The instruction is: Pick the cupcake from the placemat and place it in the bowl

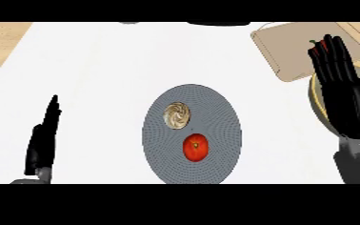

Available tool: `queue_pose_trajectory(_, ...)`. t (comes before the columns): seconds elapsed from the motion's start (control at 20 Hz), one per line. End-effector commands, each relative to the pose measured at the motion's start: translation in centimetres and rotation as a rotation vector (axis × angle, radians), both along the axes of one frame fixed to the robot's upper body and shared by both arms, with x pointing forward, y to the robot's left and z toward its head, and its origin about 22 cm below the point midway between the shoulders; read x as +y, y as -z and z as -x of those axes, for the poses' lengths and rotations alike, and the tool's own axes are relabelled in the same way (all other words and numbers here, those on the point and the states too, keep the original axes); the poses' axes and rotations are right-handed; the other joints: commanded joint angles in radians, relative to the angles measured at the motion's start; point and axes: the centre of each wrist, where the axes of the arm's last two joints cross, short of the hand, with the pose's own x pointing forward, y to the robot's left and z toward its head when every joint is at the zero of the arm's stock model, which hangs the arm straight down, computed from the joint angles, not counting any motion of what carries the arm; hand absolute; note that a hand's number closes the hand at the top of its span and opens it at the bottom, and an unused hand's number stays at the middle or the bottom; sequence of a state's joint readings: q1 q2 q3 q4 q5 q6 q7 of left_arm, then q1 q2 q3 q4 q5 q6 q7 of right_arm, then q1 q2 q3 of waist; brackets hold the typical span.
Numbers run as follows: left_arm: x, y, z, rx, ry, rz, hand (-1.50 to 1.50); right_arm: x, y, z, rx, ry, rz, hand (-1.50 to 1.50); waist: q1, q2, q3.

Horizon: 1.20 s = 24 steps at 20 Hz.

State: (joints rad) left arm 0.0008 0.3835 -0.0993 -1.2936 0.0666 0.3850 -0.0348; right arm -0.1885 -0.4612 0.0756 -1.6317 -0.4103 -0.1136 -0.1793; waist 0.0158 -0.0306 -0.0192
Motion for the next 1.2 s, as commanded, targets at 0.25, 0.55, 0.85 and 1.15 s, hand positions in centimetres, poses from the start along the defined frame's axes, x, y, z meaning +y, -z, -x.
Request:
queue_pose_trajectory(0.25, -7.4, -8.9, -5.7, -0.381, 0.400, 0.329, 0.00, 11.8, 1.4, -2.2, 0.329, -0.441, 0.056, -1.50, 0.102, 0.050, 0.013)
queue_pose_trajectory(0.55, -5.6, -9.8, -5.8, -0.333, 0.445, 0.447, 0.00, 15.3, 3.2, -5.6, 0.319, -0.094, 0.450, -1.50, 0.053, 0.041, 0.018)
queue_pose_trajectory(0.85, -4.1, -9.1, -4.5, -0.321, 0.420, 0.460, 0.00, 16.8, -1.1, -10.9, 0.243, -0.074, 0.709, -1.50, 0.032, 0.037, 0.018)
queue_pose_trajectory(1.15, -4.7, -9.8, -5.0, -0.323, 0.448, 0.456, 0.00, 18.5, -2.7, -12.3, 0.517, -0.293, 1.210, -1.50, 0.060, 0.038, 0.014)
